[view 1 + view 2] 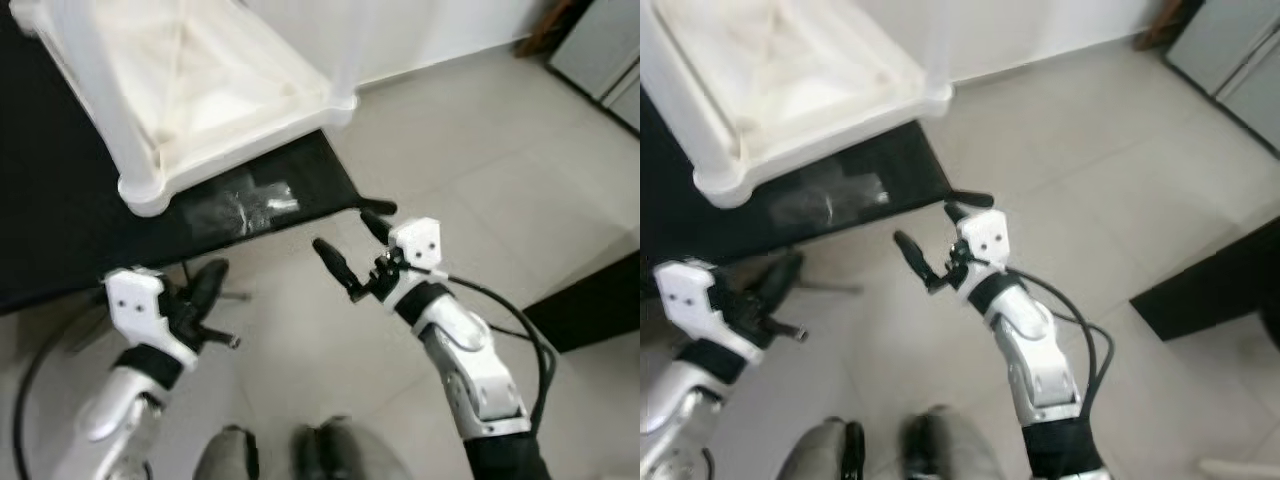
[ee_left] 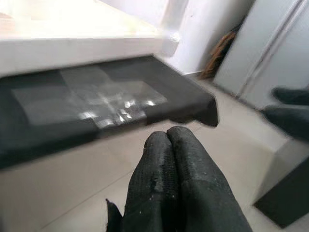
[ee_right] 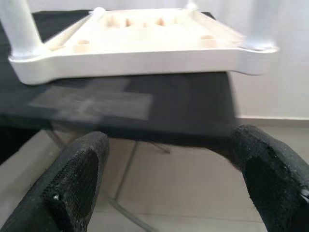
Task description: Building children table
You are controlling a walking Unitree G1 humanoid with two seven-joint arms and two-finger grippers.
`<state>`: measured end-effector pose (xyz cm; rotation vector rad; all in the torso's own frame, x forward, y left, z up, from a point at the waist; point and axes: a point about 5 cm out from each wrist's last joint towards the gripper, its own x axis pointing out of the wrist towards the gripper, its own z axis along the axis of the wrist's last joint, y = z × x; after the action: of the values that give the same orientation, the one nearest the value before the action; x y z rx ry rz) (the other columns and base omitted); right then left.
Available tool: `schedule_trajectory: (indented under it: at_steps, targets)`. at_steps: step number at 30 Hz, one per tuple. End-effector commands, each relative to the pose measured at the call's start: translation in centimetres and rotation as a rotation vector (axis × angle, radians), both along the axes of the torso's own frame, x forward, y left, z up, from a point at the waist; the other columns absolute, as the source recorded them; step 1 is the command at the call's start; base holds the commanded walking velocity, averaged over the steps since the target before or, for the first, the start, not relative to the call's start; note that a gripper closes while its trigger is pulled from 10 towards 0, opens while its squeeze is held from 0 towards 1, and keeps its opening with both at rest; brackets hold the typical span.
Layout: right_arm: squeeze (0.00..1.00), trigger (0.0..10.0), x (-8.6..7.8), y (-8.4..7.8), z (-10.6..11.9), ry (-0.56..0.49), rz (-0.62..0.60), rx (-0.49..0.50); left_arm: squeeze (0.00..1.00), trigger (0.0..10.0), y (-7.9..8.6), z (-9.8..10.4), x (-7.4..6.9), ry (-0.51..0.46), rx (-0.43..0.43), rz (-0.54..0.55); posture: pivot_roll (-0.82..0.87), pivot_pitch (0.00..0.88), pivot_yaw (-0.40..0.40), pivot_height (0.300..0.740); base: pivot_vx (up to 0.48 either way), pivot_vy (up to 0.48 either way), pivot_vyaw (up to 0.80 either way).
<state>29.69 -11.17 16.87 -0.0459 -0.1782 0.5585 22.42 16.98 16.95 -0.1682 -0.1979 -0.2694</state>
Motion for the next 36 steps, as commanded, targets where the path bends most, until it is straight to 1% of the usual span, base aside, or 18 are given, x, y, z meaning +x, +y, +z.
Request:
schedule_trajectory:
  at_steps: [1,2,6,10,14,16,18,22,28,30,35,36]
  targets:
    - [0.00,10.0,0.0,-0.9,-1.4,0.047,-0.046,-0.045,0.00,10.0,-0.6,-1.1,0.3,0.034,-0.009,0.005,0.02,0.219,-0.138,0.740,0.266,-0.398,0.00]
    - [0.00,10.0,0.0,-0.9,-1.4,0.047,-0.046,-0.045,0.00,10.0,-0.6,-1.1,0.3,0.034,-0.009,0.005,0.02,0.219,-0.138,0.740,0.266,-0.398,0.00]
    - [0.00,10.0,0.2,-1.1,-1.8,0.058,-0.061,-0.049,0.00,10.0,-1.4,-1.3,0.6,0.043,-0.028,-0.013,0.01,0.219,-0.141,0.740,0.271,-0.394,0.00]
    - [0.00,10.0,0.5,-1.5,-2.5,0.098,-0.100,-0.052,0.00,10.0,-2.2,-2.5,0.5,0.080,-0.027,-0.041,0.01,0.220,-0.139,0.740,0.281,-0.386,0.00]
    - [0.00,10.0,0.6,-1.7,-2.8,0.116,-0.118,-0.052,0.00,10.0,-2.4,-3.0,0.4,0.093,-0.030,-0.046,0.01,0.220,-0.139,0.740,0.281,-0.386,0.00]
    - [0.00,10.0,0.9,-1.9,-2.8,0.119,-0.132,-0.052,0.00,10.0,-2.6,-3.5,1.1,0.125,-0.011,-0.041,0.01,0.214,-0.150,0.740,0.000,0.000,0.00]
    - [0.00,10.0,0.9,-1.9,-2.8,0.119,-0.132,-0.052,0.00,10.0,-2.6,-3.5,1.1,0.125,-0.011,-0.041,0.01,0.214,-0.150,0.740,0.000,0.000,0.00]
    - [0.00,10.0,1.1,-2.0,-2.9,0.119,-0.137,-0.058,0.00,10.0,-2.5,-3.8,1.7,0.148,-0.009,-0.015,0.01,0.210,-0.151,0.740,0.000,0.000,0.00]
    - [0.00,10.0,1.3,-2.1,-3.0,0.119,-0.148,-0.065,0.00,10.0,-2.7,-3.6,2.0,0.109,0.018,-0.037,0.00,0.206,-0.152,0.740,0.000,0.000,0.00]
    - [0.00,10.0,1.4,-2.1,-3.0,0.121,-0.151,-0.066,0.00,10.0,-2.8,-3.7,2.0,0.101,0.023,-0.044,0.00,0.204,-0.151,0.740,0.296,0.000,0.00]
    - [0.00,10.0,1.5,-2.3,-3.2,0.139,-0.166,-0.060,0.00,10.0,-2.9,-3.6,2.2,0.095,0.026,-0.054,0.00,0.202,-0.149,0.740,0.371,0.000,0.80]
    - [0.00,10.0,1.6,-2.3,-3.1,0.140,-0.165,-0.042,0.00,10.0,-3.0,-3.6,2.3,0.092,0.027,-0.060,0.00,0.202,-0.149,0.740,0.405,0.000,0.00]
